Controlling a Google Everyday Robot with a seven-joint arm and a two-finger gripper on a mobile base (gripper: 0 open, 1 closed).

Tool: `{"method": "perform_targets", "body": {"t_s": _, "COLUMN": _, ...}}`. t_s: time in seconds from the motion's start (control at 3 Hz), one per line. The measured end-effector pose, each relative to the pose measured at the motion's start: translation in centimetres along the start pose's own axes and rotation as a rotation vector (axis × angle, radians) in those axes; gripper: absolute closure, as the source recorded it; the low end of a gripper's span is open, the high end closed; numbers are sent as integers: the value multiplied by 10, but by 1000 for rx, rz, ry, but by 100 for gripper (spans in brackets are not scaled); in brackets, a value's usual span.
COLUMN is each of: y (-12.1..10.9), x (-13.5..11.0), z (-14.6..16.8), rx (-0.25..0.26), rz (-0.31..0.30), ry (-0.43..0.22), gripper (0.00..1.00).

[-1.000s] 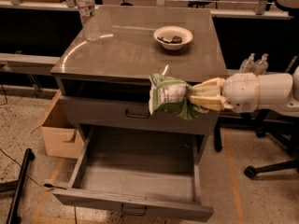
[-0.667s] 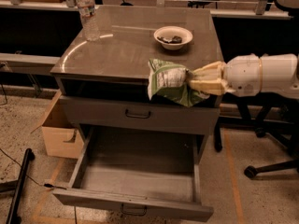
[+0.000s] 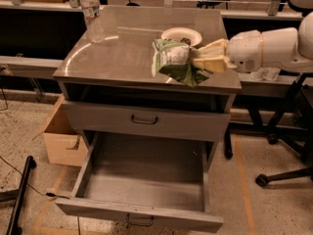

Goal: Pick green jalapeno chip bag from middle drawer and place on counter

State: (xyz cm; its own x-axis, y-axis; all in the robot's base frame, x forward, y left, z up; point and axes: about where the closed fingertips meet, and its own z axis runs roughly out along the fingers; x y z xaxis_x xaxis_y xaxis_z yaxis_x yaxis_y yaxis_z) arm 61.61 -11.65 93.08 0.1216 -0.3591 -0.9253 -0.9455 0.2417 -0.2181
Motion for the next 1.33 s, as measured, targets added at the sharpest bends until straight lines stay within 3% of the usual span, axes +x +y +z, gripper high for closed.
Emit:
{"method": "perform_targets", "body": {"t_s": 0.67, "y": -54, "x": 11, "z": 42, "rx": 41, "rz": -23, "ry": 26, "gripper": 100}}
{"method": "perform_targets", "body": {"t_s": 1.0, "y": -71, "x": 14, "z": 65, "rx": 54, "rz": -36, "ry": 32, "gripper": 83}}
{"method": "perform_targets", "body": {"t_s": 1.33, "y": -80, "x": 16, "z": 83, "rx": 66, "rz": -48, "ry": 24, "gripper": 58}}
